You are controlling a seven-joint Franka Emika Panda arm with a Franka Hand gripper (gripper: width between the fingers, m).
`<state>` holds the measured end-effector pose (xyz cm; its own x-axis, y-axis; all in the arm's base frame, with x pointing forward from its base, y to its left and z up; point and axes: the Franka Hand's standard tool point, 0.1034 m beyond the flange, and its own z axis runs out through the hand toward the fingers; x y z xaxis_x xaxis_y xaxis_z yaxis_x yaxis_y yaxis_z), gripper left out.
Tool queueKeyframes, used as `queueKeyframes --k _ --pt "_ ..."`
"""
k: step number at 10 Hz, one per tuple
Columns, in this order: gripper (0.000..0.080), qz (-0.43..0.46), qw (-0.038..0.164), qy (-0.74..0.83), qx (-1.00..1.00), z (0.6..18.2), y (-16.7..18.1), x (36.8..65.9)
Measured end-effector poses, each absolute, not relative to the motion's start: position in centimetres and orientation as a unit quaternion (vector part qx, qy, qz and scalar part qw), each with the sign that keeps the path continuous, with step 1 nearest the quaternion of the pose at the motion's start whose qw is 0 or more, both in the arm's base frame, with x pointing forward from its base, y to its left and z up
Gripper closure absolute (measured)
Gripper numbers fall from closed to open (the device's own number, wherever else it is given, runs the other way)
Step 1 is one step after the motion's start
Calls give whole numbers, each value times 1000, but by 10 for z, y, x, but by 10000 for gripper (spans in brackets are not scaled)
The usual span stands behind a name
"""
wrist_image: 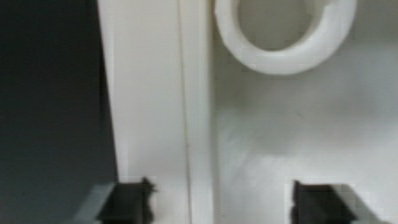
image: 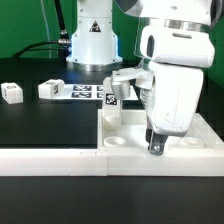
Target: Assemble square table
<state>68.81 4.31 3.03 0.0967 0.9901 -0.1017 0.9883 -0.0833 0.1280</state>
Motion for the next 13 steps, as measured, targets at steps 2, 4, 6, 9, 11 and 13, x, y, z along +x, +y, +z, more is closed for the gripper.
queueKeyframes --k 2,4,6,9,11,13 --pt "256 5 82 672 736 30 42 688" --pt "157 5 82 671 737 30 41 688" --pt "151 5 82 671 737 30 40 688" --pt "150 5 83 668 740 33 35 688" --pt "150 0 79 655 752 62 13 667" --pt "150 -9 77 645 760 98 -17 647"
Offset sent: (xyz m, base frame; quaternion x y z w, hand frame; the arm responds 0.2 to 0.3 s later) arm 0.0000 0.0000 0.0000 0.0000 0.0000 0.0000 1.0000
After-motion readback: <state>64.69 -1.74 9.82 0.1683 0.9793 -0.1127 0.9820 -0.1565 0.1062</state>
